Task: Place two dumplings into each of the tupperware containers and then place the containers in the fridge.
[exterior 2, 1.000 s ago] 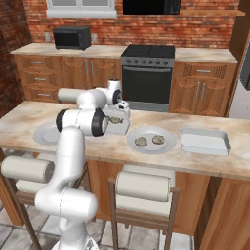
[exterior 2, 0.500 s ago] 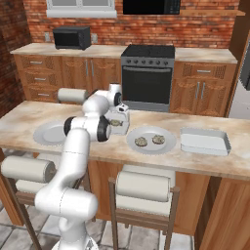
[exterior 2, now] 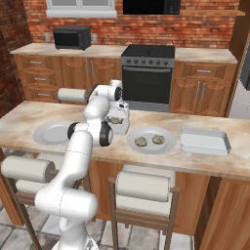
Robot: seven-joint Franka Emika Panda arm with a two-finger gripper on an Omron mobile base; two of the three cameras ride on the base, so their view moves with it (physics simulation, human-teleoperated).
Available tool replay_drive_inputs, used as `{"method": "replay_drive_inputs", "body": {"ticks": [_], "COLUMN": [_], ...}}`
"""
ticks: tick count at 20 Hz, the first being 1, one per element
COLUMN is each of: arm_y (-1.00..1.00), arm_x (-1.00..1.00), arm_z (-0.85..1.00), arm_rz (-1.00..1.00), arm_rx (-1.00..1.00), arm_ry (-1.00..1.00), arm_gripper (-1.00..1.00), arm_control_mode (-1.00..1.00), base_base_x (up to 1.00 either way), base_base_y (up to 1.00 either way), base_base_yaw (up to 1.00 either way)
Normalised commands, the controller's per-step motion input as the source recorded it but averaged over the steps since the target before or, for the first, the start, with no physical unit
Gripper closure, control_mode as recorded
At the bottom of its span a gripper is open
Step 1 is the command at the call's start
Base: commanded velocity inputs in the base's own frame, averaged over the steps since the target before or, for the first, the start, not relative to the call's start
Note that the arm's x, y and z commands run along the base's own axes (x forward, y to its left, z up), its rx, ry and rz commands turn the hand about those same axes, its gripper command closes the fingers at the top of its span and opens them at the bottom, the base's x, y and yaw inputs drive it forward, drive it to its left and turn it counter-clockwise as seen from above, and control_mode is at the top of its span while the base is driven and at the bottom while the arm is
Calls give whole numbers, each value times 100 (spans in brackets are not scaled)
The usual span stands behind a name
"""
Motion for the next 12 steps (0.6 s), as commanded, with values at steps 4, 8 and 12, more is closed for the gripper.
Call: {"method": "replay_drive_inputs", "body": {"ticks": [4, 8, 12], "arm_y": [0, 0, 0], "arm_x": [-94, -77, -96], "arm_z": [6, 7, 44], "arm_rz": [-8, -7, -7], "arm_rx": [0, 0, 0], "arm_ry": [0, 1, 0], "arm_gripper": [-100, -100, -100], "arm_control_mode": [-100, -100, -100], "base_base_x": [0, 0, 0], "base_base_y": [0, 0, 0], "base_base_yaw": [0, 0, 0]}}
